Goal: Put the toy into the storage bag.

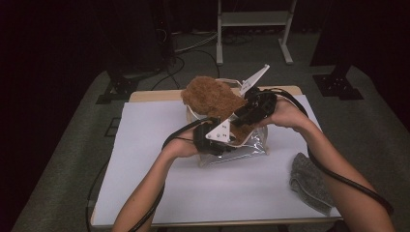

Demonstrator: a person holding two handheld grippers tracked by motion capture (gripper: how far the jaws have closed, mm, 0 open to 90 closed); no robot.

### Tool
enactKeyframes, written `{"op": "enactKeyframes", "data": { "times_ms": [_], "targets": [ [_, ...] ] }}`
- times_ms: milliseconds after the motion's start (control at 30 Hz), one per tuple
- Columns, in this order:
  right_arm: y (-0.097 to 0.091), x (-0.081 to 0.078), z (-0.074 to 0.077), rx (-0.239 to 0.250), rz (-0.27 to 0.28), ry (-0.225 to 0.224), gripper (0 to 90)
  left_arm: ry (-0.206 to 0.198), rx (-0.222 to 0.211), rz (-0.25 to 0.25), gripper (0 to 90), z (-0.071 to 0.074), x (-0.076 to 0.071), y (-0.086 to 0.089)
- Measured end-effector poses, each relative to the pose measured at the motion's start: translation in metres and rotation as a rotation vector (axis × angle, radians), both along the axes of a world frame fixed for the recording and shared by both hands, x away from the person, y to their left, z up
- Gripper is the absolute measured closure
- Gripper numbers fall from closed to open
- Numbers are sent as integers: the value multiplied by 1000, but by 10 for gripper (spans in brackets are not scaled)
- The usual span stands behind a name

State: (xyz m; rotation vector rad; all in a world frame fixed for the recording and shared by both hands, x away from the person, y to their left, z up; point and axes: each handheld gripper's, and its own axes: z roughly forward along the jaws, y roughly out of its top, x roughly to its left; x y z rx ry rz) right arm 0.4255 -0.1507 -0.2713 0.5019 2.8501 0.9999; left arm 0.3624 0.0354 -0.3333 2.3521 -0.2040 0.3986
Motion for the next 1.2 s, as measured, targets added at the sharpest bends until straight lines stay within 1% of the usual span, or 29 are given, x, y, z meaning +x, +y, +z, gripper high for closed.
{"op": "enactKeyframes", "data": {
  "times_ms": [67, 100, 133, 167, 200, 233, 300, 333, 467, 500, 533, 567, 600, 633, 700, 733, 767, 800, 867, 900, 967, 1033, 1100, 1133, 1167, 1200],
  "targets": [
    [2, 0, 1, -4, 3, -1, 524, -22, -17, 3, 851, 0, -2, 1],
    [3, 0, 2, -6, 4, 0, 523, -16, -18, 3, 867, 1, -2, 1],
    [4, 0, 3, -9, 7, 1, 522, -10, -25, 9, 871, 2, -2, 2],
    [5, 0, 4, -13, 12, 1, 520, 5, -34, 14, 873, 2, -1, 3],
    [7, 0, 4, -22, 18, -2, 520, 4, -40, 14, 875, 3, -1, 4],
    [8, 0, 5, -32, 24, -2, 520, 10, -61, 18, 876, 4, -1, 5],
    [12, 0, 6, -59, 40, 2, 527, 12, -68, 15, 876, 6, -2, 5],
    [14, 0, 6, -73, 50, 2, 537, 23, -83, 23, 877, 7, -2, 5],
    [24, -1, 6, -157, 106, 1, 595, 34, -109, 30, 877, 12, -4, 7],
    [27, -1, 5, -176, 119, -2, 615, 38, -122, 35, 877, 12, -5, 7],
    [30, -1, 3, -205, 128, -7, 642, 39, -125, 35, 877, 13, -5, 7],
    [32, -1, 1, -235, 138, -2, 662, 46, -132, 37, 877, 14, -6, 7],
    [34, 0, -1, -247, 151, 0, 673, 52, -141, 38, 877, 14, -6, 7],
    [37, 0, -3, -260, 143, 7, 688, 47, -138, 37, 877, 14, -6, 7],
    [41, 3, -5, -288, 142, 15, 719, 52, -143, 37, 878, 15, -6, 7],
    [43, 4, -6, -297, 143, 14, 732, 62, -160, 46, 877, 15, -7, 8],
    [45, 6, -8, -314, 140, 13, 739, 63, -155, 46, 878, 16, -6, 9],
    [47, 7, -10, -331, 144, 11, 743, 70, -164, 48, 878, 15, -6, 9],
    [51, 10, -14, -358, 144, 10, 749, 77, -169, 45, 877, 15, -6, 9],
    [53, 12, -17, -361, 146, 15, 751, 79, -174, 47, 877, 15, -6, 9],
    [56, 14, -21, -373, 146, 17, 752, 76, -170, 45, 877, 16, -6, 10],
    [59, 15, -27, -400, 147, 21, 750, 83, -171, 44, 876, 16, -5, 9],
    [60, 13, -27, -408, 151, 22, 726, 84, -177, 45, 876, 16, -6, 9],
    [59, 12, -25, -394, 155, 25, 699, 82, -176, 46, 876, 17, -6, 9],
    [57, 11, -23, -385, 147, 32, 678, 90, -185, 49, 876, 16, -7, 9],
    [54, 10, -20, -370, 143, 30, 653, 88, -177, 45, 876, 17, -7, 9]
  ]
}}
